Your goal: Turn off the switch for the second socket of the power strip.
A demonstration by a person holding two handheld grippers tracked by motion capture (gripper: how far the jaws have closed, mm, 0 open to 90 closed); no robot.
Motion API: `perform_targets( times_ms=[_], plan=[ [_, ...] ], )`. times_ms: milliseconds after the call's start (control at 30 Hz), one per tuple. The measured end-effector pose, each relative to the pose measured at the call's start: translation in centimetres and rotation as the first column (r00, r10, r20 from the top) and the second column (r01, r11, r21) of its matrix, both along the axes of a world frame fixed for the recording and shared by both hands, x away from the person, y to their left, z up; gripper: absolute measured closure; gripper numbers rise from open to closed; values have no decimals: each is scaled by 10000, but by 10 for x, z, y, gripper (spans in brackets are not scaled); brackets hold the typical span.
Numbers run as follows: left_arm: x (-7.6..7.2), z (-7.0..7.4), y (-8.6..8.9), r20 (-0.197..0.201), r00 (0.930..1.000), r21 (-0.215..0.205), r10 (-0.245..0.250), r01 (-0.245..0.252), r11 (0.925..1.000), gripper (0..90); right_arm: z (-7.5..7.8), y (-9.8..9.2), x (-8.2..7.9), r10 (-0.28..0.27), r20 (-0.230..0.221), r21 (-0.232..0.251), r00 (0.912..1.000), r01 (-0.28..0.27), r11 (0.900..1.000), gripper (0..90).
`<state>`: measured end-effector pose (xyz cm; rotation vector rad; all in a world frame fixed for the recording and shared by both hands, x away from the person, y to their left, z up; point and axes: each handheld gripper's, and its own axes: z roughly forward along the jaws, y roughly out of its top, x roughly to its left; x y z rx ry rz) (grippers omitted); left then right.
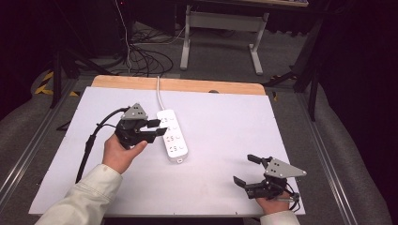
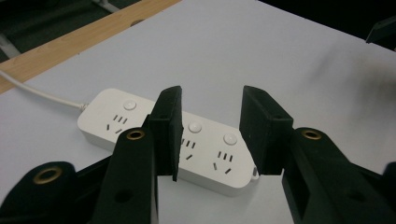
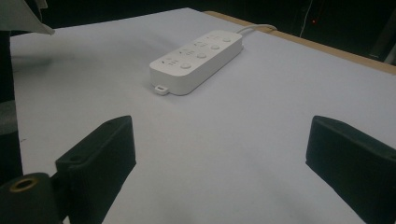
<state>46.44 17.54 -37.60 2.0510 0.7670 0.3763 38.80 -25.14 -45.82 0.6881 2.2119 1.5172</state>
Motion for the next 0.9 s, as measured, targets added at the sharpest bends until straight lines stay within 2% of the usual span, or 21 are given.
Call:
perform_targets(
  times_ms=[133,167,267,333,433,600,667,700,733,767,833,900],
  plan=[
    [6,-2,-7,62,10000,70,28,-29,10000,587,0,0,0,18,-6,20,10000,-18,10000,87],
    [8,-2,-9,219,9997,167,55,-58,9998,590,0,0,0,19,1,14,10000,-19,10000,87],
    [10,-4,-13,351,9994,223,20,-28,9997,604,0,0,0,33,-16,62,10000,-33,10000,87],
    [16,-5,-17,121,9999,1,-120,120,9999,604,0,0,0,47,-34,61,10000,-47,10000,87],
    [22,-8,-20,-35,9999,-7,-137,137,9999,604,0,0,0,56,-40,78,10000,-56,10000,87],
    [30,-13,-25,-112,9998,-77,-161,160,9998,621,0,-1,0,54,-64,100,10000,-54,9999,87],
    [34,-15,-25,-67,9999,23,-93,93,10000,645,0,-1,0,72,-72,107,9999,-71,9999,87],
    [35,-16,-27,-288,9995,-41,-94,93,9999,665,0,-1,0,91,-77,138,9999,-90,9999,87],
    [35,-16,-27,-288,9995,-41,-94,93,9999,683,0,-1,0,103,-91,162,9999,-101,9998,87],
    [38,-17,-29,-398,9992,90,-32,36,10000,705,0,-2,0,132,-100,193,9999,-130,9997,86],
    [40,-18,-30,-340,9994,348,102,-90,9994,760,0,-2,0,146,-111,218,9998,-144,9997,86],
    [42,-19,-31,-340,9993,434,172,-157,9989,827,0,-2,0,153,-115,220,9998,-151,9996,86]
  ],
)
